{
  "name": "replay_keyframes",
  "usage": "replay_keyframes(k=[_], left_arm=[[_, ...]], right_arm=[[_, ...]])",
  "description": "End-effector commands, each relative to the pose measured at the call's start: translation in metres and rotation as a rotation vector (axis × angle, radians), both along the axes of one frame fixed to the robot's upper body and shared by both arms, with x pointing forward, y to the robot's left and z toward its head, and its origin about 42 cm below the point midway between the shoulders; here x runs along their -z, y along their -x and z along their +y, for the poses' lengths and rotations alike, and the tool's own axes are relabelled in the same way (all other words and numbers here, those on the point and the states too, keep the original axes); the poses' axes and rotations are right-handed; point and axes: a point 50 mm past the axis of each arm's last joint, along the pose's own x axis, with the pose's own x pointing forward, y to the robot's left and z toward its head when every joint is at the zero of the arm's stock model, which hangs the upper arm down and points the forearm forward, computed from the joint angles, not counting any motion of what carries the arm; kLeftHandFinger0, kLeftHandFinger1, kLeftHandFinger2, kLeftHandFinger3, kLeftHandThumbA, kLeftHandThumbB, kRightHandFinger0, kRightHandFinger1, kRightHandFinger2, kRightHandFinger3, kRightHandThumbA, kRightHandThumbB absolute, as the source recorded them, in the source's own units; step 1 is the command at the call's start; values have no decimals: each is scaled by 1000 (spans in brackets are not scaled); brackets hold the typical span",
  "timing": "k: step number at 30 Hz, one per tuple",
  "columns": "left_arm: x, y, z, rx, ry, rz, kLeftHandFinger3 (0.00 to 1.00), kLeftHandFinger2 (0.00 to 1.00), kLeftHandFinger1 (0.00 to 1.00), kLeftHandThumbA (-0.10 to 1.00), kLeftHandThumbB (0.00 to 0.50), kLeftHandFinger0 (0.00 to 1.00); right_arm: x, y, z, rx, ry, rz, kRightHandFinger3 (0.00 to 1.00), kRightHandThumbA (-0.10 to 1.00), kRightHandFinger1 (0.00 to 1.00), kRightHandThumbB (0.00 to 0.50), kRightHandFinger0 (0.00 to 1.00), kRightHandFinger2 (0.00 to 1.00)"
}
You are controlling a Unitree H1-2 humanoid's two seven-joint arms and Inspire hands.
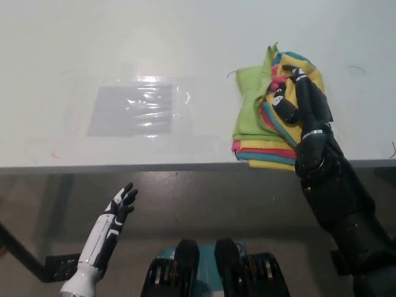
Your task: A stack of folded microfibre clothes with a single fold is kept infront of the robot. the robot uses its right hand to grab one end of the clothes and pulla it away from the other end to unfold
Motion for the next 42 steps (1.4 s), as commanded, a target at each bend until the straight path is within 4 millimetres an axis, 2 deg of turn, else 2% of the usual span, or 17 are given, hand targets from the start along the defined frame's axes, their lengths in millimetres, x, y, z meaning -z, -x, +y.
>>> replay_keyframes(k=[1, 8, 10, 11, 17, 21, 22, 23, 24, 25, 26, 27, 29, 30, 35, 41, 42], left_arm=[[-11, -7, 1, 26, -19, -55, 1000, 1000, 1000, 1000, 263, 1000], [-14, -8, 4, 16, -27, -56, 1000, 1000, 1000, 1000, 254, 1000], [-15, -9, 6, 14, -30, -55, 1000, 1000, 1000, 1000, 255, 1000], [-15, -9, 8, 11, -35, -55, 1000, 1000, 1000, 1000, 255, 1000], [-10, -5, 9, 0, -57, -51, 1000, 1000, 1000, 1000, 227, 1000], [-7, -2, 12, -11, -55, -39, 1000, 1000, 1000, 1000, 218, 1000], [-5, -1, 14, -16, -51, -37, 1000, 1000, 1000, 1000, 211, 1000], [-4, 0, 15, -20, -51, -34, 1000, 1000, 1000, 1000, 210, 1000], [-4, 1, 16, -21, -51, -33, 1000, 1000, 1000, 1000, 209, 1000], [-3, 1, 17, -26, -56, -23, 1000, 1000, 1000, 1000, 219, 1000], [-2, 1, 18, -28, -56, -22, 1000, 1000, 1000, 1000, 218, 1000], [-1, 1, 19, -30, -56, -21, 1000, 1000, 1000, 1000, 216, 1000], [1, 2, 20, -35, -66, -20, 1000, 1000, 1000, 1000, 214, 1000], [1, 3, 20, -35, -67, -21, 1000, 1000, 1000, 1000, 212, 1000], [3, 4, 21, -48, -72, -9, 1000, 1000, 1000, 1000, 221, 1000], [5, 5, 22, -53, -76, -6, 1000, 1000, 1000, 1000, 229, 1000], [4, 4, 22, -51, -73, -5, 1000, 1000, 1000, 1000, 232, 1000]], right_arm=[[-10, -2, -18, 66, -84, -102, 865, -100, 475, 202, 55, 811], [-32, 4, -42, 209, -366, -369, 764, -100, 284, 199, 0, 682], [-43, 8, -56, 292, -454, -442, 653, -100, 224, 203, 0, 601], [-47, 9, -68, 313, -545, -469, 635, -100, 219, 170, 0, 594], [-35, 18, -125, 448, -636, -555, 658, -100, 179, 199, 0, 561], [-24, 24, -146, 506, -852, -568, 673, -100, 288, 177, 56, 626], [-19, 26, -155, 533, -919, -542, 743, -100, 405, 154, 156, 751], [-16, 28, -161, 540, -911, -531, 943, -100, 536, 115, 225, 937], [-14, 30, -165, 541, -906, -531, 912, -100, 597, 119, 281, 951], [-10, 34, -172, 520, -898, -520, 1000, 153, 825, 92, 482, 1000], [-9, 36, -176, 487, -886, -510, 1000, 465, 962, 108, 656, 1000], [-9, 37, -177, 458, -876, -502, 1000, 584, 923, 116, 664, 1000], [-10, 43, -181, 349, -883, -479, 1000, 778, 1000, 121, 1000, 1000], [-12, 46, -182, 319, -868, -474, 1000, 859, 1000, 139, 1000, 1000], [-30, 56, -182, 195, -713, -501, 1000, 1000, 1000, 233, 1000, 1000], [-53, 72, -183, 103, -545, -506, 1000, 1000, 1000, 314, 1000, 1000], [-62, 78, -185, 131, -501, -500, 1000, 1000, 1000, 360, 1000, 1000]])
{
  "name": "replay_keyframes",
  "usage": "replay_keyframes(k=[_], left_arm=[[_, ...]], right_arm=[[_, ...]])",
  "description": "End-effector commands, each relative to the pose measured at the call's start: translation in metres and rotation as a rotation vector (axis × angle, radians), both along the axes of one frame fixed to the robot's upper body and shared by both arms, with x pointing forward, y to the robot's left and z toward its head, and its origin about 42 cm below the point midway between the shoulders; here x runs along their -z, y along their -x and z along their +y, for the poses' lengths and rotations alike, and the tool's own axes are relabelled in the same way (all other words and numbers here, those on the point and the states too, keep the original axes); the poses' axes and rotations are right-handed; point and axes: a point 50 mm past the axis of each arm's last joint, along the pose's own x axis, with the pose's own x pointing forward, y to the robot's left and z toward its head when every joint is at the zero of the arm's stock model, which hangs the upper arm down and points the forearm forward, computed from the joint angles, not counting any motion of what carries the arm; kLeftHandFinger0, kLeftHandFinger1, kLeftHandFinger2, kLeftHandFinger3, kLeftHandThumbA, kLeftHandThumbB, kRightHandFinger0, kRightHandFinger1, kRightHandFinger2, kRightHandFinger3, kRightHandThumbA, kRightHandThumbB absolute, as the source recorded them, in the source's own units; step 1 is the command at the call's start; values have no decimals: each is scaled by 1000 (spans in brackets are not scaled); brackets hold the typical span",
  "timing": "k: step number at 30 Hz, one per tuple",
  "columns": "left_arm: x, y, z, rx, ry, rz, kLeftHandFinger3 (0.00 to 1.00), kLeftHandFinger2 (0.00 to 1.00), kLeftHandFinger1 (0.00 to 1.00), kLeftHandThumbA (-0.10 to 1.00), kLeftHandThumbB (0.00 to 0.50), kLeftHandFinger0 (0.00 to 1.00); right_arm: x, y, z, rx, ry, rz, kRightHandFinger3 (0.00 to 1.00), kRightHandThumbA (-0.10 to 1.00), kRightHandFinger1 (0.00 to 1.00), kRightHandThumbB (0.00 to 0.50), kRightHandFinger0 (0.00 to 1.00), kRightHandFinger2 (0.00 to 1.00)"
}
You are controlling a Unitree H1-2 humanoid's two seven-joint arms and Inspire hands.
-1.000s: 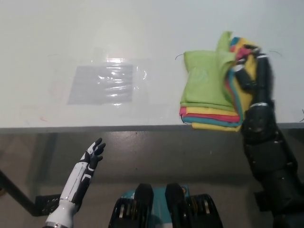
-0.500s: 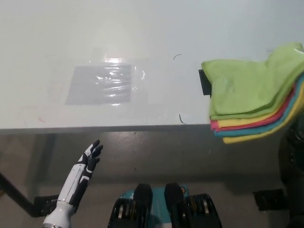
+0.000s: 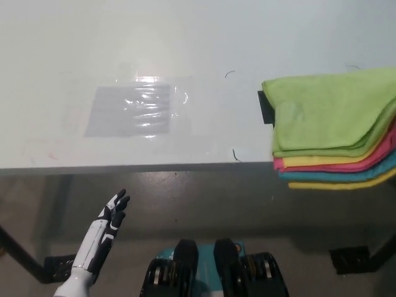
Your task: A stack of folded microfibre clothes with a single fold is kept infront of the robot. the robot uses its right hand to grab one end of the clothes and pulla it away from the other end to unfold
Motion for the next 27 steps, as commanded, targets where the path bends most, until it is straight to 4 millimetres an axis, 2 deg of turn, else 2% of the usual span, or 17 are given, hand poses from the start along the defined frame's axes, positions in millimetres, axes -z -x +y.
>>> replay_keyframes(k=[1, 2, 3, 4, 5, 8, 11, 12, 13, 14, 15, 19, 21, 22, 23, 25, 27], left_arm=[[-7, 0, 9, -20, -23, -43, 1000, 1000, 1000, 1000, 234, 1000], [-8, -1, 9, -19, -24, -45, 1000, 1000, 1000, 1000, 236, 1000], [-8, -2, 9, -17, -22, -53, 1000, 1000, 1000, 1000, 227, 1000], [-8, -2, 9, -19, -26, -52, 1000, 1000, 1000, 1000, 234, 1000], [-9, -2, 9, -17, -29, -51, 1000, 1000, 1000, 1000, 233, 1000], [-12, -7, 12, -18, -35, -61, 1000, 1000, 1000, 1000, 220, 1000], [-12, -6, 12, -21, -40, -59, 1000, 1000, 1000, 1000, 224, 1000], [-11, -5, 12, -20, -44, -57, 1000, 1000, 1000, 1000, 223, 1000], [-10, -3, 12, -17, -51, -57, 1000, 1000, 1000, 1000, 221, 1000], [-10, -3, 12, -17, -52, -56, 1000, 1000, 1000, 1000, 219, 1000], [-8, -1, 12, -19, -48, -49, 1000, 1000, 1000, 1000, 220, 1000], [-7, -1, 11, -14, -41, -45, 1000, 1000, 1000, 1000, 218, 1000], [-6, 0, 10, -11, -40, -42, 1000, 1000, 1000, 1000, 225, 1000], [-7, -1, 9, -7, -39, -40, 1000, 1000, 1000, 1000, 234, 1000], [-8, -3, 8, -2, -39, -40, 1000, 1000, 1000, 1000, 238, 1000], [-9, -7, 7, 4, -29, -40, 1000, 1000, 1000, 1000, 252, 1000], [-12, -11, 6, 9, -25, -47, 1000, 1000, 1000, 1000, 261, 1000]], right_arm=[[-47, 13, -3, -34, 125, -61, 1000, 1000, 1000, 369, 1000, 1000], [-51, 16, -4, -30, 120, -75, 1000, 1000, 1000, 378, 1000, 1000], [-69, 27, -4, 32, 180, -103, 1000, 1000, 1000, 385, 1000, 1000], [-80, 35, -5, 75, 248, -150, 1000, 1000, 1000, 334, 1000, 1000], [-92, 44, -7, 75, 221, -203, 1000, 1000, 1000, 373, 1000, 1000], [-133, 74, -5, 167, 278, -318, 1000, 1000, 1000, 375, 1000, 1000], [-163, 110, 1, 173, 355, -530, 1000, 1000, 1000, 278, 1000, 1000], [-174, 125, 8, 171, 378, -603, 1000, 1000, 1000, 288, 1000, 1000], [-184, 143, 18, 167, 425, -692, 1000, 1000, 1000, 254, 1000, 1000], [-186, 146, 20, 161, 436, -712, 1000, 1000, 1000, 242, 1000, 1000], [-190, 161, 29, 123, 444, -741, 1000, 1000, 1000, 256, 1000, 1000], [-187, 188, 67, -28, 392, -812, 1000, 1000, 1000, 294, 1000, 1000], [-180, 195, 80, -66, 400, -796, 1000, 1000, 1000, 277, 1000, 1000], [-163, 198, 93, -128, 450, -758, 1000, 1000, 1000, 228, 1000, 1000], [-145, 199, 103, -157, 473, -708, 1000, 1000, 1000, 225, 1000, 1000], [-114, 200, 122, -237, 471, -609, 1000, 1000, 1000, 272, 1000, 1000], [-91, 195, 131, -300, 438, -547, 1000, 1000, 1000, 267, 1000, 1000]])
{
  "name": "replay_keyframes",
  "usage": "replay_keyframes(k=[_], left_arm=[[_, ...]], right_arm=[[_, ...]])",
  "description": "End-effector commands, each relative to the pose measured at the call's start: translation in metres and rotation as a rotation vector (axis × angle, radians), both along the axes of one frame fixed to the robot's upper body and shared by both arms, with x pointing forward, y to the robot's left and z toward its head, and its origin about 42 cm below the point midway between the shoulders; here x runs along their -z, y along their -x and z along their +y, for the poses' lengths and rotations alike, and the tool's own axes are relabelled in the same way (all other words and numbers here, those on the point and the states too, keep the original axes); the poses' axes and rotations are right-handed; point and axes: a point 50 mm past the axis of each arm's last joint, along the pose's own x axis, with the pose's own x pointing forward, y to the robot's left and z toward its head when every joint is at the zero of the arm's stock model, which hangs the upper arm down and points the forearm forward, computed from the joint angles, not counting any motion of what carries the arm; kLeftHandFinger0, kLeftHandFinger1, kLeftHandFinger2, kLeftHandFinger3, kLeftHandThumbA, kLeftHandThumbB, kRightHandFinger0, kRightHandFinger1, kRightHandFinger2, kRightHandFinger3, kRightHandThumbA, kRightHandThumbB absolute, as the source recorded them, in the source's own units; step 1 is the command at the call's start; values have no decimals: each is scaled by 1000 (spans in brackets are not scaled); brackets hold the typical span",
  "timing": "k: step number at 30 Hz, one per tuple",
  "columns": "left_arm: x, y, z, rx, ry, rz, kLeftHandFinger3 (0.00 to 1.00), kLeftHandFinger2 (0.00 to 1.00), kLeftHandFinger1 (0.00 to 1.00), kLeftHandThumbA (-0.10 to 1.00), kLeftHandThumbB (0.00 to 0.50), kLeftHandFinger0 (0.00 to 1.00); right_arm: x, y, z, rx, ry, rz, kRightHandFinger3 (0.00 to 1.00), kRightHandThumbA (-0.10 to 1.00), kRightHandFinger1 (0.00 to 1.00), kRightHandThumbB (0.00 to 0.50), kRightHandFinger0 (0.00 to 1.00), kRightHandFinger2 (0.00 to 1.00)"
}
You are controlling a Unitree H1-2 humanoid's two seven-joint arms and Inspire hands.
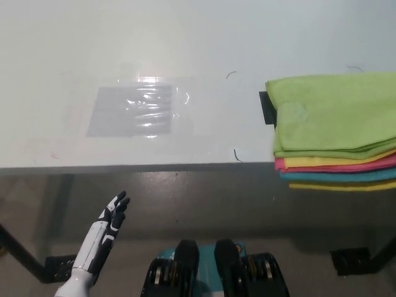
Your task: A stack of folded microfibre clothes with a single fold is kept infront of the robot. the robot uses its right hand to grab one end of the clothes and pulla it away from the other end to unfold
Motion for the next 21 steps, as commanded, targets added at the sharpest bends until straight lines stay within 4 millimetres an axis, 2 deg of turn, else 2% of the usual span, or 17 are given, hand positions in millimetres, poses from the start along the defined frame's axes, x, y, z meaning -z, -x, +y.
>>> replay_keyframes(k=[1, 2, 5, 6, 7, 9, 13, 15, 17, 21], left_arm=[[-14, -11, 5, 12, -25, -61, 1000, 1000, 1000, 1000, 270, 1000], [-16, -13, 5, 14, -33, -69, 1000, 1000, 1000, 1000, 274, 1000], [-16, -10, 3, 24, -26, -68, 1000, 1000, 1000, 1000, 249, 1000], [-16, -10, 1, 28, -24, -68, 1000, 1000, 1000, 1000, 250, 1000], [-16, -10, 1, 26, -9, -68, 1000, 1000, 1000, 997, 245, 1000], [-15, -11, 0, 33, -3, -65, 1000, 1000, 1000, 993, 257, 1000], [-13, -12, -4, 40, 4, -63, 1000, 1000, 1000, 994, 277, 1000], [-16, -16, -4, 36, -4, -69, 1000, 1000, 1000, 998, 251, 1000], [-12, -11, -5, 38, 3, -59, 1000, 1000, 1000, 998, 253, 1000], [-10, -7, -5, 41, 6, -53, 1000, 1000, 1000, 975, 237, 1000]], right_arm=[[37, 28, 51, -160, 186, 47, 1000, 1000, 1000, 274, 1000, 1000], [48, 23, 53, -179, 195, 83, 1000, 1000, 1000, 269, 1000, 1000], [109, 9, 58, -219, 195, 309, 1000, 1000, 1000, 303, 1000, 1000], [111, 10, 57, -216, 196, 313, 1000, 1000, 1000, 303, 1000, 1000], [132, 3, 57, -234, 194, 387, 1000, 1000, 1000, 271, 1000, 1000], [152, 1, 56, -263, 182, 471, 1000, 1000, 1000, 277, 1000, 1000], [169, -3, 57, -273, 221, 542, 1000, 1000, 1000, 269, 1000, 1000], [181, -13, 59, -272, 247, 590, 1000, 1000, 1000, 266, 1000, 1000], [190, -11, 58, -278, 241, 629, 1000, 1000, 1000, 283, 1000, 1000], [208, -13, 54, -298, 229, 691, 1000, 1000, 1000, 257, 1000, 1000]])
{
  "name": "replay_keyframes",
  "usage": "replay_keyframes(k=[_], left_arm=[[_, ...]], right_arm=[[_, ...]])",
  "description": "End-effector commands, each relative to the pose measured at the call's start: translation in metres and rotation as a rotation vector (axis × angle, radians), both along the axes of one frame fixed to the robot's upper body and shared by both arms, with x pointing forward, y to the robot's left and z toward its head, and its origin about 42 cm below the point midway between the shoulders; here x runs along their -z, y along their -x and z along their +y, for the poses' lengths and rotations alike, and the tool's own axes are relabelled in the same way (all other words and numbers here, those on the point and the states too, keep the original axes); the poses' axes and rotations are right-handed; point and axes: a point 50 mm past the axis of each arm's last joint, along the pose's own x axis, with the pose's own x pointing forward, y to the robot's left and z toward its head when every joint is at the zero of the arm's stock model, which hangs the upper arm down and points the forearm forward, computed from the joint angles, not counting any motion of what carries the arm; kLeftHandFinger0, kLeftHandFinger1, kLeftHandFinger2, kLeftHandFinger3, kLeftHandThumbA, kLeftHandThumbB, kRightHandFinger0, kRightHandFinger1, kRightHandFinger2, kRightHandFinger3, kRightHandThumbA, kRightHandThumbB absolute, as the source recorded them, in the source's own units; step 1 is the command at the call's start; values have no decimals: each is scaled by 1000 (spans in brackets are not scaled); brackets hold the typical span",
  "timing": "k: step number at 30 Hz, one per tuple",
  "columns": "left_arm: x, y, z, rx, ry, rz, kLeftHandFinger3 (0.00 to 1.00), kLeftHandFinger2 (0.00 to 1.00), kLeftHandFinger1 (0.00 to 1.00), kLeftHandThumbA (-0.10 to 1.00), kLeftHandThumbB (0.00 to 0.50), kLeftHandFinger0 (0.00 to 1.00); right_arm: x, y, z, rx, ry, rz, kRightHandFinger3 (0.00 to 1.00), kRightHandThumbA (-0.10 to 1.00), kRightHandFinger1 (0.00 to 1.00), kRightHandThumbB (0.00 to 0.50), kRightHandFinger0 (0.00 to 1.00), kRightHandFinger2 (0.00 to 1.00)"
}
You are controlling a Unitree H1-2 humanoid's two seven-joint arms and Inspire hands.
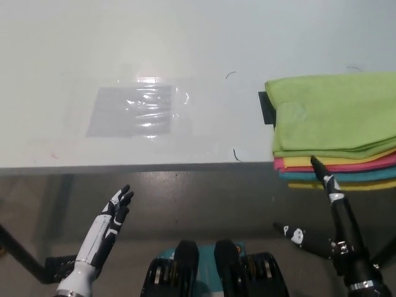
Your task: A stack of folded microfibre clothes with a single fold is kept infront of the robot. the robot uses its right hand to grab one end of the clothes and pulla it away from the other end to unfold
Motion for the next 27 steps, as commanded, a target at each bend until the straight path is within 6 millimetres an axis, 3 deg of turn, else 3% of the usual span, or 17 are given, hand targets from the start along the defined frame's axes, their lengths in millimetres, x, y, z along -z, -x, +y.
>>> replay_keyframes(k=[1, 4, 9, 12, 17, 21, 27], left_arm=[[-7, 0, -2, 21, 1, -42, 1000, 1000, 1000, 975, 240, 1000], [-2, 4, -2, 22, 0, -32, 1000, 1000, 1000, 996, 275, 1000], [-2, 8, -2, 16, -4, -35, 1000, 1000, 1000, 996, 241, 1000], [0, 12, -1, 13, 6, -33, 1000, 1000, 1000, 980, 233, 1000], [0, 10, 0, 13, 9, -36, 1000, 1000, 1000, 989, 270, 1000], [0, 12, 2, 17, 1, -36, 1000, 1000, 1000, 978, 255, 1000], [0, 12, 2, 20, -1, -39, 1000, 1000, 1000, 963, 273, 1000]], right_arm=[[3, -7, -1, -56, 19, -16, 1000, 1000, 1000, 250, 1000, 1000], [18, -5, -6, -61, 8, 59, 1000, 982, 1000, 234, 1000, 1000], [33, -8, -7, -101, 21, 196, 1000, 1000, 1000, 215, 1000, 1000], [41, -6, -5, -137, 20, 251, 1000, 1000, 1000, 235, 1000, 1000], [42, -6, -2, -156, 27, 270, 1000, 1000, 1000, 229, 1000, 1000], [44, -2, 0, -168, 13, 289, 1000, 1000, 1000, 218, 1000, 1000], [44, -2, -1, -185, 32, 297, 1000, 1000, 1000, 216, 1000, 1000]])
